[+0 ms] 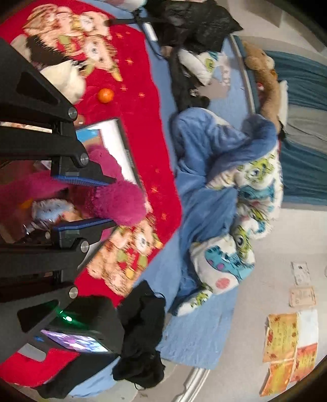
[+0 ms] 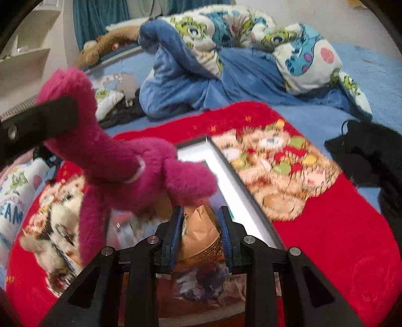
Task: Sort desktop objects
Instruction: 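Lift the pink plush with the left gripper while the right gripper carries the packet toward the black box, then lower the pink plush into the box and open the left gripper while the right gripper releases the packet there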
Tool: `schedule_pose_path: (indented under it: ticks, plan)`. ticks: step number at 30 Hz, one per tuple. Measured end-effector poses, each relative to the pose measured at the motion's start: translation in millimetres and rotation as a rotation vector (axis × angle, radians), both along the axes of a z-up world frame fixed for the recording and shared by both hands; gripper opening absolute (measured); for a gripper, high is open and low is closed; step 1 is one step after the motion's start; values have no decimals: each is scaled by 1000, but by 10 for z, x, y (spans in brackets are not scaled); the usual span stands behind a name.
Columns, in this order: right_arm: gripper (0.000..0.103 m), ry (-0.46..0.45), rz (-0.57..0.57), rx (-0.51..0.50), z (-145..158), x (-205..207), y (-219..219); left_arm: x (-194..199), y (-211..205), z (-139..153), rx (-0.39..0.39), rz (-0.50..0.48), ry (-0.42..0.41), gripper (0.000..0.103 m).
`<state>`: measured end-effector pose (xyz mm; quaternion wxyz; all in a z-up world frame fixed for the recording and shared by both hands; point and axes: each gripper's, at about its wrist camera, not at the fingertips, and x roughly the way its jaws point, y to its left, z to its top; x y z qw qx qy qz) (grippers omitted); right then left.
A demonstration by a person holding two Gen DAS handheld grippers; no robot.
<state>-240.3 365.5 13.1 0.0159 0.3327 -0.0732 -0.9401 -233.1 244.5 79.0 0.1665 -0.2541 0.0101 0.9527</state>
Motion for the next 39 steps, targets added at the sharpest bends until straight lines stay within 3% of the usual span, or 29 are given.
schedule_pose_path:
  ticks: [3,8,18,27,36,39]
  plan:
    - [28,-42,1,5,-196,-48,8,-32,-67,-225,37,5,-54,24]
    - [28,-64,7,22,-353,-94,-16,-40,-84,-385,14,13,-67,24]
    - [27,-51,5,-5,-394,-64,5,-46,-167,-909,-6,52,-157,24]
    - [28,-51,7,-3,-392,-51,-9,-82,-207,-978,3,66,-177,24]
    - [30,-50,3,11,-391,-54,-15,-98,-135,-1003,-69,92,-165,25]
    - [31,-49,2,15,-387,-51,-24,-111,-158,-997,-74,111,-163,39]
